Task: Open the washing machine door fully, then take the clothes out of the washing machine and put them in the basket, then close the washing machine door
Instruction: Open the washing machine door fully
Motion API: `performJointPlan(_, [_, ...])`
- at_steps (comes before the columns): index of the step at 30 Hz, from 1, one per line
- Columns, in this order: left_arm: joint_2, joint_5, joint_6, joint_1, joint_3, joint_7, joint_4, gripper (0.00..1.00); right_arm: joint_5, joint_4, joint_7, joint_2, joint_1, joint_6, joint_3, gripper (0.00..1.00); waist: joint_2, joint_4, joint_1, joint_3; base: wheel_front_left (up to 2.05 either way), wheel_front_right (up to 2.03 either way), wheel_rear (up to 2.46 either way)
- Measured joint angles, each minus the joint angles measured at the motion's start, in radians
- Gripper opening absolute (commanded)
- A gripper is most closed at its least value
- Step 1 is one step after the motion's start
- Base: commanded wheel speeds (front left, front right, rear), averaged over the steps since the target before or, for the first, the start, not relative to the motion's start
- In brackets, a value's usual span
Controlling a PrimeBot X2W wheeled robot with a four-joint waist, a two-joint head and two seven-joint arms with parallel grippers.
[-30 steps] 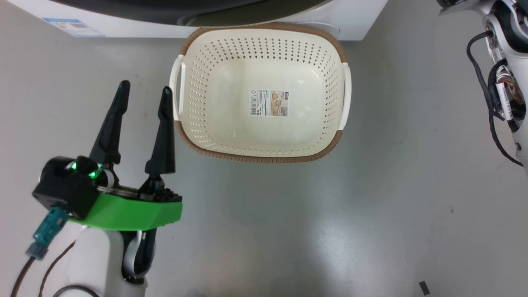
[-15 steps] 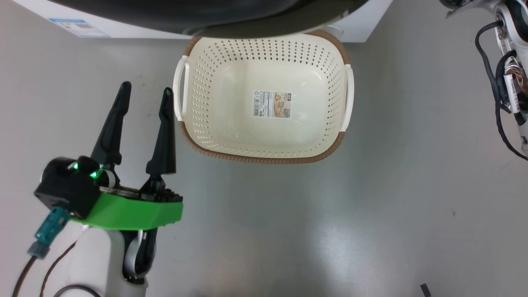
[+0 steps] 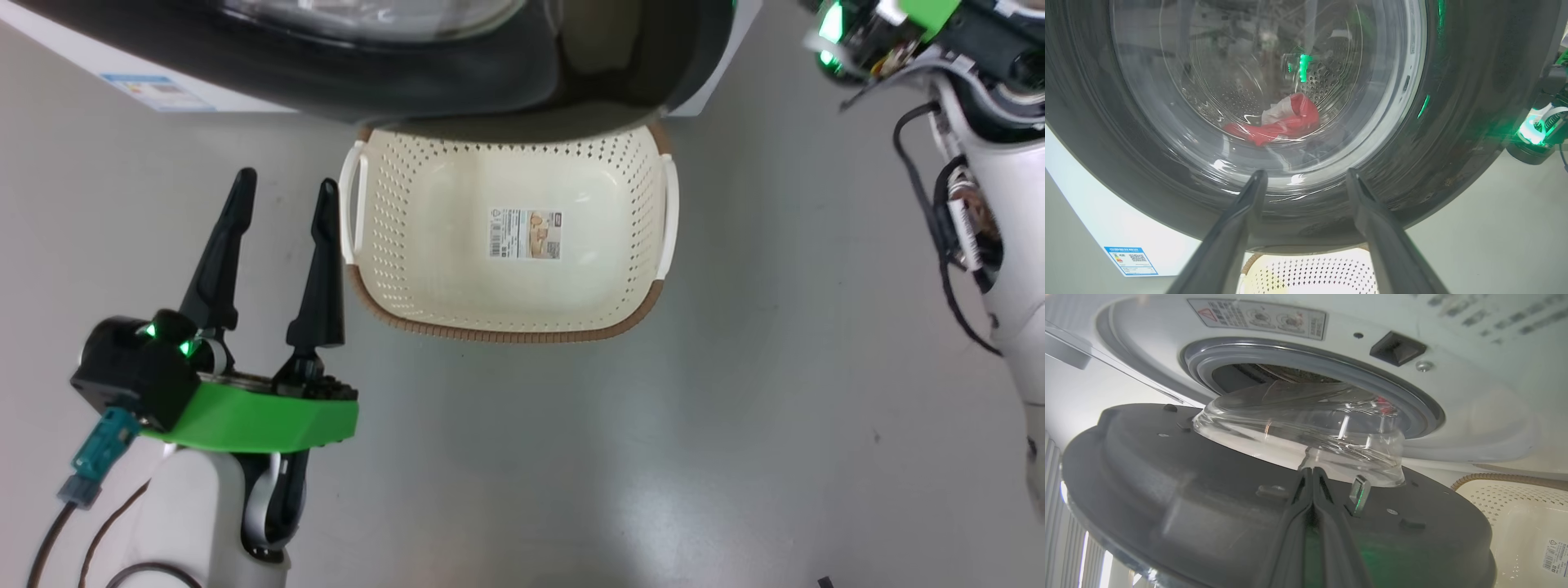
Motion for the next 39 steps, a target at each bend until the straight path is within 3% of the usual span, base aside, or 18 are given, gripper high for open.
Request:
performJointPlan(15, [0.0,0.003,0.0,0.002,0.007,0.0,0.008,1.0,-0.013,0.005,0.022,0.054,0.067,0.0,-0.027,0.0,0.0,-0.027,0.0,-0.049,0.0,0.0,0.0])
performJointPlan(16, [0.0,0.003,0.0,0.002,0.007,0.0,0.008,1.0,-0.026,0.005,0.006,0.058,0.07,0.0,-0.033,0.16,0.0,-0.028,0.0,-0.048,0.0,0.0,0.0])
performJointPlan(17, [0.0,0.003,0.0,0.002,0.007,0.0,0.008,1.0,-0.039,0.005,-0.018,0.063,0.074,0.0,-0.042,0.46,0.0,-0.029,0.0,-0.048,0.0,0.0,0.0])
performJointPlan(18, [0.0,0.003,0.0,0.002,0.007,0.0,0.009,1.0,-0.049,0.004,-0.049,0.067,0.081,0.0,-0.054,0.97,0.0,-0.03,0.0,-0.048,0.0,0.0,0.0])
performJointPlan(19, [0.0,0.002,0.0,0.002,0.007,0.0,0.009,1.0,-0.059,0.004,-0.087,0.071,0.087,0.0,-0.068,1.0,0.0,-0.031,0.0,-0.047,0.0,0.0,0.0])
performJointPlan(27, [0.0,0.001,0.0,0.006,0.013,0.0,0.021,1.0,-0.157,0.001,-0.345,0.094,0.218,0.0,-0.12,1.0,0.0,-0.045,0.0001,-0.058,0.0,0.0,0.0])
performJointPlan(33, [0.0,0.001,0.0,0.006,0.026,0.0,0.027,1.0,-0.281,-0.032,-0.539,0.082,0.308,0.0,-0.03,1.0,0.0,-0.064,0.0,-0.064,0.0,0.0,0.0])
performJointPlan(39, [0.0,0.002,0.0,0.006,0.027,0.0,0.033,1.0,-0.386,-0.063,-0.794,0.021,0.354,0.0,0.091,1.0,0.0,-0.074,0.0,-0.079,0.0,0.0,0.0])
